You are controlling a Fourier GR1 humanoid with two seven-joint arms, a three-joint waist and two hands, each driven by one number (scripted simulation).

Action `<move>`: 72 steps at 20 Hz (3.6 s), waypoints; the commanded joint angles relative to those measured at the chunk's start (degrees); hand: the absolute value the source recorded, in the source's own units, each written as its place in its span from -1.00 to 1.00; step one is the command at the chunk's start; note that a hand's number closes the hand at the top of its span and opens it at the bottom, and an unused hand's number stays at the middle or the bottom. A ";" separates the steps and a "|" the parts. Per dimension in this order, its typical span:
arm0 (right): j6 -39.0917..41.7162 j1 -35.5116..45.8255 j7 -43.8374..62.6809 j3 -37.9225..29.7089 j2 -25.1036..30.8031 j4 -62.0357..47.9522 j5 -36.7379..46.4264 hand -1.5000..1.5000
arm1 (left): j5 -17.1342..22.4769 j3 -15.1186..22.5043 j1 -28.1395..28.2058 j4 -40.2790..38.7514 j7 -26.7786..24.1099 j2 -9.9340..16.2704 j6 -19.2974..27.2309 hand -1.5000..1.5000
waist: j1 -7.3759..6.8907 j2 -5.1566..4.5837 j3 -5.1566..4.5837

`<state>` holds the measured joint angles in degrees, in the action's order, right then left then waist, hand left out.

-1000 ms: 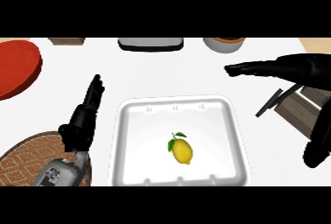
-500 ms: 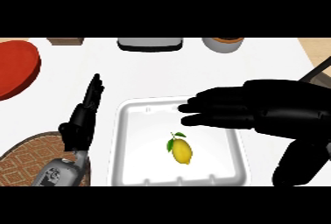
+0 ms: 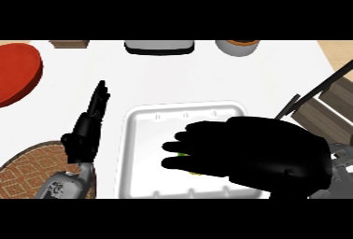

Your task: Pick the lemon from the tray and place it in the tiered basket

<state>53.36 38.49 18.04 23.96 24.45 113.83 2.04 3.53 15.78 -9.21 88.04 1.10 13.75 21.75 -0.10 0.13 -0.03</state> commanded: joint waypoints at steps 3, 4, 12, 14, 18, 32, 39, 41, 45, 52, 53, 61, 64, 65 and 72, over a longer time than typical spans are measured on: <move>4.91 -2.46 1.36 1.88 0.87 1.15 5.41 -1.00 | -2.22 0.27 0.48 -0.75 -0.67 -2.05 -0.11 0.00 | 0.00 -0.10 0.02; 6.06 -2.50 1.54 0.33 1.22 1.20 4.53 -1.00 | -1.28 -1.48 0.74 -1.09 -2.26 -1.61 -1.17 0.00 | 0.02 -0.10 0.01; 7.89 -5.80 -1.69 1.62 2.06 2.78 13.26 -1.00 | -2.42 -3.82 0.24 0.81 1.20 -0.79 -3.28 0.00 | -0.08 -0.12 0.03; 8.16 -4.13 -1.80 1.14 0.07 1.78 14.89 -1.00 | -4.91 -1.20 0.21 2.72 3.20 -2.92 -2.21 0.00 | -0.11 -0.10 0.03; 5.06 -4.77 -8.43 4.00 1.36 0.56 24.68 -1.00 | -4.55 -2.72 0.76 3.81 3.99 -2.27 -3.80 0.00 | -0.31 -0.13 0.05; -8.43 -5.24 -28.61 9.23 1.48 -8.65 45.45 -1.00 | -7.47 -4.41 0.26 1.13 1.15 -6.22 -4.51 0.00 | -0.26 -0.18 0.04; -11.05 -6.59 -28.24 7.73 -3.61 -14.87 51.36 -1.00 | -6.80 -7.57 -0.71 -2.60 -0.14 -5.87 -7.36 0.00 | -0.14 -0.20 0.02; -10.03 -8.22 -29.48 7.35 -2.53 -13.84 51.96 -1.00 | -8.14 -7.29 -4.38 -1.38 4.13 -6.79 -6.44 0.00 | 0.01 -0.17 0.03; -9.39 -7.47 -32.15 7.64 -5.01 -18.95 54.76 -1.00 | -8.28 -7.08 -0.27 0.61 1.82 -7.14 -7.73 0.00 | -0.17 -0.14 0.02; -11.90 -8.93 -38.26 6.76 -6.55 -21.82 58.03 -1.00 | -8.84 -8.46 -1.35 -0.07 1.27 -7.98 -8.99 0.00 | -0.04 -0.15 0.03; -10.87 -8.40 -39.66 4.22 -6.07 -21.62 56.79 -1.00 | -8.54 -9.61 -1.22 -2.49 0.38 -8.19 -8.79 0.00 | 0.00 -0.15 0.02; -9.16 -8.28 -38.44 6.15 -10.42 -23.99 60.58 -1.00 | -10.28 -8.26 2.81 0.62 -1.10 -9.62 -9.26 0.00 | -0.19 -0.16 0.02; -12.39 -12.82 -37.65 7.84 -11.59 -24.00 62.44 -1.00 | -10.65 -9.45 1.11 3.89 3.70 -8.80 -9.29 0.00 | -0.14 -0.11 0.03; -8.59 -7.58 -36.94 7.24 -13.07 -27.24 62.50 -1.00 | -9.53 -9.54 2.62 1.95 0.37 -8.54 -10.77 0.00 | -0.32 -0.15 0.02; -14.11 -13.17 -39.80 7.89 -12.87 -27.45 67.20 -1.00 | -11.42 -10.05 1.57 2.23 0.84 -10.10 -10.17 0.00 | 0.00 -0.12 0.03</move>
<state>40.04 26.89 -19.62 31.98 11.66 86.71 67.12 -7.45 6.58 -7.15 90.68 2.89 3.86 11.86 -0.19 0.00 0.00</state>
